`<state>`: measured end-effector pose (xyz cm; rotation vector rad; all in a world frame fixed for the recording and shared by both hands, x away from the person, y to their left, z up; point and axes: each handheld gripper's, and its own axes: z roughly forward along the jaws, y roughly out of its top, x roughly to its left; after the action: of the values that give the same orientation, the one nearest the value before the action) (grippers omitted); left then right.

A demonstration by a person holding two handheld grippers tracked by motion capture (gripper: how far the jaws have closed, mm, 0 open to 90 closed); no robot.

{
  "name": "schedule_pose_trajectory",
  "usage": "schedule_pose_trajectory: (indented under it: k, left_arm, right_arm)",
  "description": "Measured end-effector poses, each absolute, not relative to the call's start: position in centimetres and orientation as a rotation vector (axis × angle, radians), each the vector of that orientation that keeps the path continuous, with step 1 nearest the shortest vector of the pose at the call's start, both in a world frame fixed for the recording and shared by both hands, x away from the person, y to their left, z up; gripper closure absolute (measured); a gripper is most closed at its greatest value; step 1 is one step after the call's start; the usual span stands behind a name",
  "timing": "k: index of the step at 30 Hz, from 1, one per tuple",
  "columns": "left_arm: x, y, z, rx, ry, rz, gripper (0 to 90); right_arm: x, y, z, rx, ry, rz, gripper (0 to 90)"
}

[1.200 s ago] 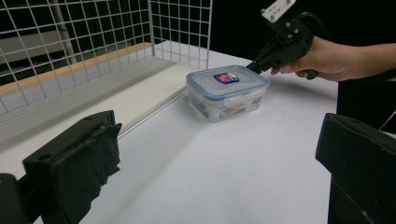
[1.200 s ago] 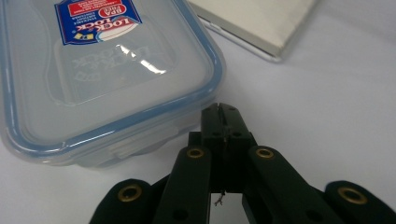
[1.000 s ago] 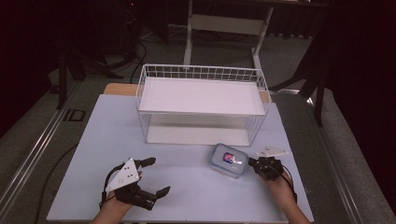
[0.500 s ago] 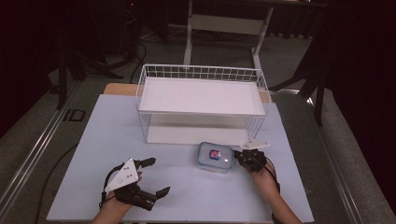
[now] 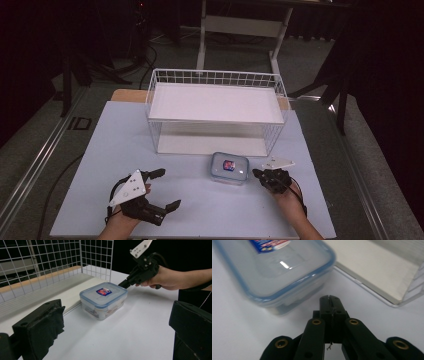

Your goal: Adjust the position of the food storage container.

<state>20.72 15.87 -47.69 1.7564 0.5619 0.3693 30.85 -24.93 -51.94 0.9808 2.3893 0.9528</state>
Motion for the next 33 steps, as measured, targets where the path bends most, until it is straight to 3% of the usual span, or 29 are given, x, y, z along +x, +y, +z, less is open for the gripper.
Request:
schedule_pose_trajectory:
  k: [33]
  left_arm:
    - [20.6, 16.0, -47.8, 1.759, 0.57, 0.36, 0.5]
  right_arm:
    - [34.0, -16.9, -52.5, 0.908, 2.452, 1.008, 90.0]
